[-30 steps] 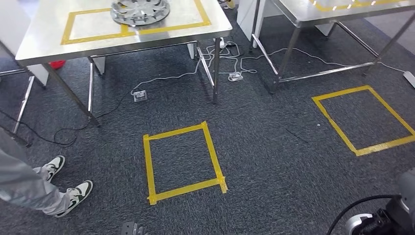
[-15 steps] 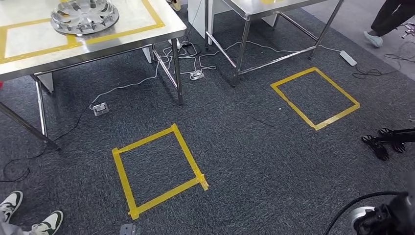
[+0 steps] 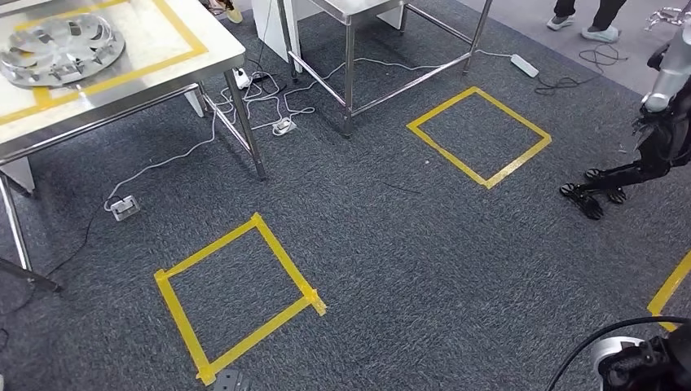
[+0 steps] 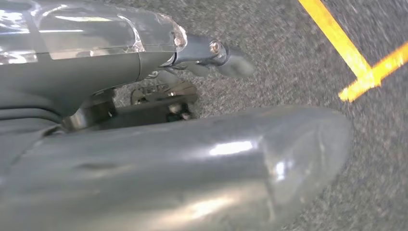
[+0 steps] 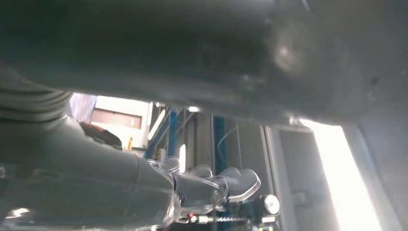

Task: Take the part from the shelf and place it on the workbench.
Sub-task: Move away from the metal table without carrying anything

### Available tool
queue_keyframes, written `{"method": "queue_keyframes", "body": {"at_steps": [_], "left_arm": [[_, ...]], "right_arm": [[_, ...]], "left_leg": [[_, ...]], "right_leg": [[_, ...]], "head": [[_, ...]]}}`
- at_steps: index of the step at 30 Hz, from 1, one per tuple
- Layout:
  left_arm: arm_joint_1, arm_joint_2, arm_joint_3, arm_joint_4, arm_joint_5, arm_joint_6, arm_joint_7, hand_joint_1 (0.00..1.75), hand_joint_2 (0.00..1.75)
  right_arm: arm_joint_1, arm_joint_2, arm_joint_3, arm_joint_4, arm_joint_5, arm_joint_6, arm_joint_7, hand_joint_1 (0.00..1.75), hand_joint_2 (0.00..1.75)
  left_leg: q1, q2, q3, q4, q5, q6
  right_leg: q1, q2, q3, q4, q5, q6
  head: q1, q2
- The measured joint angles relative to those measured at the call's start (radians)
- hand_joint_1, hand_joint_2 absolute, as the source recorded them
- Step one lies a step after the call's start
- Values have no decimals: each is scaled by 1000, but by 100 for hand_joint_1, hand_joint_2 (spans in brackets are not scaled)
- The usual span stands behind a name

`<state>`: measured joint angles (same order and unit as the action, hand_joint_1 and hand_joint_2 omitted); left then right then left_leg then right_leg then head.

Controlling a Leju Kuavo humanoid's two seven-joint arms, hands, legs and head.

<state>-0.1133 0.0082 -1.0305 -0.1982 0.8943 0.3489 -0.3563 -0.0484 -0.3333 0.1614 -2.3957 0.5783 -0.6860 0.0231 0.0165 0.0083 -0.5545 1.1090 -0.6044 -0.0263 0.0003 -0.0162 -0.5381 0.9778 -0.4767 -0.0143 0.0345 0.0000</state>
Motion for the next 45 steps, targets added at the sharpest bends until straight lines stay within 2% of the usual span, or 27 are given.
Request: {"method": "queue_keyframes", "body": {"at_steps": [2,3,4,6,8,9,10,11,12,13,16,18,19,21,23,25,27,29,31,33,34,36,38,40,42,43,45], "left_arm": [[4,1,-5,1,0,0,-7,0,0],[5,2,-6,1,0,0,-9,0,0],[6,2,-8,1,0,0,-11,0,0],[5,3,-11,1,0,0,-14,0,0],[5,3,-13,1,0,-2,-20,0,0],[5,3,-14,1,0,-5,-22,0,0],[6,3,-15,1,0,-7,-23,0,0],[6,3,-17,2,-1,-9,-23,0,0],[5,3,-19,2,-2,-11,-20,0,0],[5,2,-20,2,-5,-13,-17,0,0],[6,0,-26,3,-15,-18,-3,0,0],[8,-1,-31,3,-17,-18,8,0,0],[8,-1,-33,3,-18,-18,11,0,0],[5,-3,-36,3,-18,-18,14,0,0],[2,-5,-38,3,-18,-18,16,0,0],[1,-6,-39,3,-23,-7,26,0,0],[0,-6,-42,3,-30,15,43,0,0],[-1,-5,-47,3,-38,29,56,0,0],[0,-4,-54,3,-46,31,64,0,0],[2,-1,-60,3,-46,31,69,0,0],[3,1,-62,3,-43,31,71,0,0],[3,8,-63,3,-35,36,77,0,0],[3,19,-63,3,-27,45,77,0,0],[2,30,-63,4,-16,58,67,0,0],[1,39,-63,4,-3,68,54,0,0],[0,43,-63,4,1,71,48,0,0],[-1,49,-63,3,6,73,37,0,0]], "right_arm": [[-2,1,0,0,-8,0,0,0,0],[-1,1,0,0,-10,0,0,0,0],[-2,2,0,0,-12,0,0,0,0],[-2,3,0,0,-17,0,0,0,0],[-2,4,0,0,-31,0,0,0,0],[-2,4,-1,0,-41,0,-1,0,0],[-1,4,-4,0,-50,0,-2,0,0],[-1,4,-7,0,-59,0,-4,0,0],[2,4,-12,0,-66,0,-5,0,0],[3,3,-16,0,-72,0,-6,0,0],[1,-3,-24,0,-83,0,-6,0,0],[0,-6,-27,0,-84,0,-3,0,0],[1,-7,-27,0,-84,0,-1,0,0],[1,-9,-31,0,-82,0,1,0,0],[0,-14,-37,0,-80,0,3,0,0],[-1,-17,-42,0,-81,0,6,0,0],[-1,-18,-45,0,-85,0,8,0,0],[1,-17,-47,0,-88,0,3,0,0],[9,-14,-48,0,-96,0,-11,0,0],[24,-11,-46,0,-111,0,-32,0,0],[32,-8,-46,0,-120,0,-46,0,0],[48,-2,-44,0,-140,0,-74,0,0],[66,6,-42,0,-158,0,-97,0,0],[84,15,-40,0,-178,0,-112,0,0],[103,24,-38,0,-196,0,-121,0,0],[113,27,-37,0,-201,0,-123,0,0],[127,32,-34,0,-205,0,-127,0,0]], "left_leg": [[0,-17,-66,134,-56,-1],[0,-15,-90,174,-61,-2],[0,-15,-97,177,-45,-1],[2,-38,-61,77,37,4],[8,-107,-15,-37,88,9],[9,-134,-1,-67,92,11],[8,-142,4,-76,85,12],[7,-128,9,-83,84,14],[6,-111,12,-86,85,18],[6,-92,17,-91,86,22],[5,-31,28,-100,83,34],[3,7,32,-100,76,35],[3,23,34,-100,72,34],[3,48,44,-100,65,29],[0,62,53,-100,57,22],[-4,72,58,-101,52,11],[-4,80,65,-106,47,-1],[0,37,60,-82,23,-10],[1,-16,10,22,-34,-14],[0,-18,-64,150,-76,-14],[0,-16,-87,177,-70,-13],[0,-23,-79,116,4,-6],[2,-78,-33,-6,80,6],[2,-117,-1,-73,92,13],[-1,-99,13,-93,84,16],[0,-85,19,-101,87,19],[2,-53,31,-117,90,27]], "right_leg": [[2,26,-1,1,0,-4],[3,41,-1,2,0,-5],[3,57,-1,5,-2,-5],[3,89,0,13,-7,-2],[0,118,-6,26,-14,6],[-3,132,-12,30,-16,13],[-7,148,-19,32,-16,21],[-11,165,-24,32,-14,28],[-13,166,-28,33,-13,34],[-11,144,-34,44,-20,39],[-9,38,-107,189,-97,52],[-14,22,-167,305,-136,59],[-15,19,-175,318,-128,61],[-17,6,-130,228,-63,60],[-12,-33,-61,93,-11,51],[-3,-53,-37,41,-5,37],[-1,-36,-37,35,-6,23],[-4,-18,-30,24,-1,10],[-4,2,-26,18,1,-1],[0,27,-25,19,-1,-7],[3,42,-24,21,-2,-9],[6,75,-18,25,-7,-10],[6,104,-14,31,-15,-7],[1,131,-17,34,-19,4],[-6,158,-23,31,-17,18],[-6,151,-25,34,-19,22],[-5,94,-50,88,-53,30]], "head": [[-12,0],[-16,0],[-18,0],[-23,0],[-24,0],[-24,0],[-23,0],[-23,0],[-24,0],[-21,0],[-6,0],[0,0],[1,0],[4,0],[7,0],[8,0],[7,0],[2,0],[-9,0],[-18,0],[-21,0],[-23,0],[-24,0],[-25,0],[-28,0],[-28,0],[-22,0]]}}
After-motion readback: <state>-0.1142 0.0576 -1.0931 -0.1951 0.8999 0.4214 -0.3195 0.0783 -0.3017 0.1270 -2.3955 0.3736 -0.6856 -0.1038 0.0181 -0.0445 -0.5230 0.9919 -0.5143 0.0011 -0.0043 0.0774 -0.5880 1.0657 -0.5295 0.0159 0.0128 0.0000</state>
